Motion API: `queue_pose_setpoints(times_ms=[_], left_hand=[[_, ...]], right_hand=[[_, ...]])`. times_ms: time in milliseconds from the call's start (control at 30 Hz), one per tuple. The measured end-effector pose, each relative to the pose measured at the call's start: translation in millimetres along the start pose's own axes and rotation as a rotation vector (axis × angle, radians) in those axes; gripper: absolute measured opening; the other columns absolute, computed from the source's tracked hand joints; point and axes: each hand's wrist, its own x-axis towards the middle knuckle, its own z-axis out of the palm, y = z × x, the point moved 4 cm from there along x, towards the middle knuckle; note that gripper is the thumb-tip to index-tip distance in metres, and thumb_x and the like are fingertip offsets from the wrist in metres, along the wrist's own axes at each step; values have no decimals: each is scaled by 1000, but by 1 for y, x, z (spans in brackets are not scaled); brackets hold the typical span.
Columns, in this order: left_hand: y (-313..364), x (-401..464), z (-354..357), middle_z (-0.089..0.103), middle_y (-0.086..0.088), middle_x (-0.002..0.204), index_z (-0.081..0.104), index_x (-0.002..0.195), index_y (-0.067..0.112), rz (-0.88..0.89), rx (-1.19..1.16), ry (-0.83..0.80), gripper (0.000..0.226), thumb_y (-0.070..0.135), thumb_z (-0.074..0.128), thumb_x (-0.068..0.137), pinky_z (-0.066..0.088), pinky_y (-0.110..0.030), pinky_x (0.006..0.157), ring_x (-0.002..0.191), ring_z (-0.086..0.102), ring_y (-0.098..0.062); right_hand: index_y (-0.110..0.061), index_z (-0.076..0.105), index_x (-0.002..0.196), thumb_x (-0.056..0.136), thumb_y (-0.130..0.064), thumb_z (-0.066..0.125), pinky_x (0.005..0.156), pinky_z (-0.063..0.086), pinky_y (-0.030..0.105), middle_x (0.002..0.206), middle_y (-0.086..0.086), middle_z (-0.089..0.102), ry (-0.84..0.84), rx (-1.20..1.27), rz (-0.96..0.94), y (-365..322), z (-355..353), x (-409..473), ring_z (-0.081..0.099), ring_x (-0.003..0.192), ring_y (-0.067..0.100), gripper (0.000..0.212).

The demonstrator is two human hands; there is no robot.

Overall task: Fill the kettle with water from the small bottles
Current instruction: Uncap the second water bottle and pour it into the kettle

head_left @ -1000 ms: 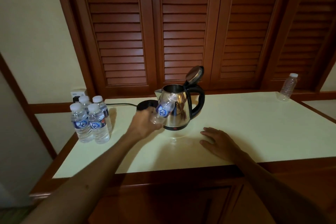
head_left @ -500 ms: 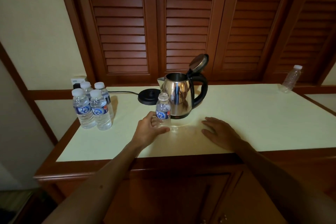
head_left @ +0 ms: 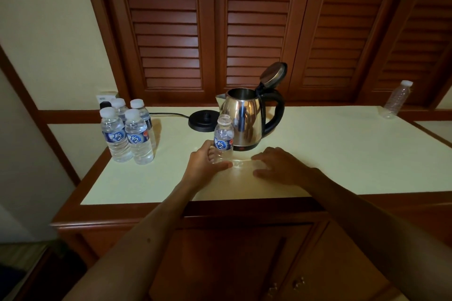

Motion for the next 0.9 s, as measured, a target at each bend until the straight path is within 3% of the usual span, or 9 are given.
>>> queue_pose_setpoints(times_ms=[133, 233, 333, 400, 533, 600, 667, 800, 900], left_hand=[[0, -1, -1, 65, 10, 111, 56, 131, 19, 12, 9, -11, 63, 26, 85, 75, 47, -13, 78, 95, 63, -5], [-1, -1, -3, 67, 11, 106, 60, 125, 18, 28, 17, -10, 58, 25, 87, 74, 47, -5, 70, 89, 64, 3], [-3, -1, -4, 67, 12, 103, 62, 121, 20, 29, 3, -7, 55, 26, 87, 73, 47, -4, 68, 91, 64, 4], [-4, -1, -4, 67, 12, 106, 61, 123, 21, 27, -4, -16, 56, 27, 87, 73, 47, -5, 71, 94, 64, 3], [-3, 0, -2, 67, 10, 113, 60, 128, 21, 19, -19, -37, 58, 27, 85, 76, 47, -3, 71, 94, 64, 0], [-3, 1, -2, 69, 8, 114, 60, 127, 20, 25, -16, -40, 56, 26, 85, 77, 48, -3, 71, 93, 65, -1], [-2, 0, -3, 67, 11, 108, 60, 126, 20, 28, -1, -46, 54, 24, 84, 78, 47, -1, 66, 86, 62, 6], [-2, 1, -5, 65, 12, 105, 62, 124, 19, 60, 49, -38, 52, 27, 84, 78, 44, 1, 67, 85, 62, 4], [-3, 3, -4, 68, 7, 111, 62, 125, 19, 89, 82, -35, 51, 31, 82, 79, 44, -5, 75, 93, 63, -6]], right_hand=[[-18, 66, 117, 94, -33, 57, 80, 40, 27, 111, 5, 59, -6, 74, -43, -10, -5, 6, 56, 101, 19, 29], [-5, 67, 98, 95, -19, 55, 74, 41, 26, 93, 11, 64, 106, 239, -163, -34, -35, 7, 58, 83, 19, 19], [-8, 66, 111, 95, -21, 56, 77, 46, 26, 103, 3, 63, 340, 343, -173, -61, -87, 11, 58, 91, 14, 23], [-11, 67, 114, 94, -22, 60, 80, 48, 26, 108, 3, 62, 389, 362, -192, -78, -114, 18, 59, 94, 14, 24], [-19, 66, 120, 92, -18, 63, 79, 46, 21, 113, -4, 62, 323, 301, -284, -100, -134, 32, 59, 94, 8, 28], [-16, 66, 122, 92, -13, 62, 75, 44, 19, 100, -6, 64, 246, 266, -309, -107, -132, 36, 59, 87, 6, 30], [-15, 66, 122, 92, -10, 62, 81, 47, 26, 89, -11, 62, 190, 246, -313, -109, -131, 39, 60, 87, 7, 31], [-18, 67, 121, 89, -10, 65, 89, 49, 31, 114, -1, 66, 108, 170, -326, -106, -134, 44, 58, 103, 12, 33], [-16, 69, 114, 90, -18, 66, 82, 50, 26, 109, -3, 65, 77, 142, -322, -107, -135, 47, 58, 96, 10, 25]])
